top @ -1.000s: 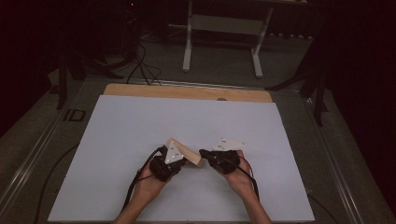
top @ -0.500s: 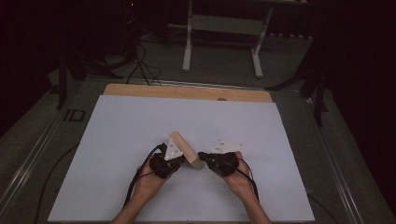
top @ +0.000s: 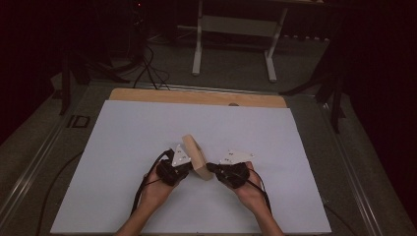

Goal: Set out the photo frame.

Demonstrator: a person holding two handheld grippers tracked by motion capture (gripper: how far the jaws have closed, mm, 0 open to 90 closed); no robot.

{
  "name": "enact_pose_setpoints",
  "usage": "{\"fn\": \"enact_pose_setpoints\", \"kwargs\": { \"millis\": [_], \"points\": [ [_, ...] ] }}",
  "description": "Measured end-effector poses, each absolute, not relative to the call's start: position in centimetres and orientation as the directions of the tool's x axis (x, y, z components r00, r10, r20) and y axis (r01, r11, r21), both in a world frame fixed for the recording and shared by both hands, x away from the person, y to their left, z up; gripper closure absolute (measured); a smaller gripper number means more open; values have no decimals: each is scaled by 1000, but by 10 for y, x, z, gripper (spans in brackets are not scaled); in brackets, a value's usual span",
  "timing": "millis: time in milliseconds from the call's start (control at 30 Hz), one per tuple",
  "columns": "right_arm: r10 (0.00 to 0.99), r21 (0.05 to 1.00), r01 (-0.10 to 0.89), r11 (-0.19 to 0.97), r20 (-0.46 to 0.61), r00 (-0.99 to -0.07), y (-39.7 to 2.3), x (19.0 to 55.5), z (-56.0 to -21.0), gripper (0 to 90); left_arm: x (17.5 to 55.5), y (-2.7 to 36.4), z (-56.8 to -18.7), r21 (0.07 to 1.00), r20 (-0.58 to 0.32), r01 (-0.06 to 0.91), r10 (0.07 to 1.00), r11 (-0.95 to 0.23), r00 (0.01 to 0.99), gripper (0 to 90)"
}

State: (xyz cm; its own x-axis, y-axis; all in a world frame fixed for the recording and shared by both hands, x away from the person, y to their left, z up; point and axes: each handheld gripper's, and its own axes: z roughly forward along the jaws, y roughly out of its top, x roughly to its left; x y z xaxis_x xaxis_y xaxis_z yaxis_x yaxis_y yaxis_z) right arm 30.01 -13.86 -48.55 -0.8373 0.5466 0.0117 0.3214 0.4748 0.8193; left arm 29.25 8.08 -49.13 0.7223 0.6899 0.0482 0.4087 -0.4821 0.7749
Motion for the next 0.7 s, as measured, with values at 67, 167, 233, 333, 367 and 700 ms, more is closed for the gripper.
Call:
{"fn": "enact_pose_setpoints", "kwargs": {
  "millis": [67,167,233,333,367,700],
  "points": [
    [541,820,315,478,8,-841,-137,299,-486,898,294,82,-492,774,42,414,691,-479,722,896],
    [536,820,312,480,7,-844,-134,299,-486,898,295,83,-492,775,41,412,689,-479,724,896],
    [535,820,312,481,8,-845,-133,298,-486,898,296,84,-493,776,36,414,689,-475,724,895],
    [533,820,309,482,6,-846,-131,297,-486,898,298,85,-493,778,32,415,689,-473,724,895],
    [533,820,309,482,6,-846,-131,297,-486,898,298,85,-493,778,32,415,689,-473,724,895],
    [528,819,309,484,8,-849,-127,296,-486,898,301,89,-494,782,19,415,684,-465,730,895]
  ]
}}
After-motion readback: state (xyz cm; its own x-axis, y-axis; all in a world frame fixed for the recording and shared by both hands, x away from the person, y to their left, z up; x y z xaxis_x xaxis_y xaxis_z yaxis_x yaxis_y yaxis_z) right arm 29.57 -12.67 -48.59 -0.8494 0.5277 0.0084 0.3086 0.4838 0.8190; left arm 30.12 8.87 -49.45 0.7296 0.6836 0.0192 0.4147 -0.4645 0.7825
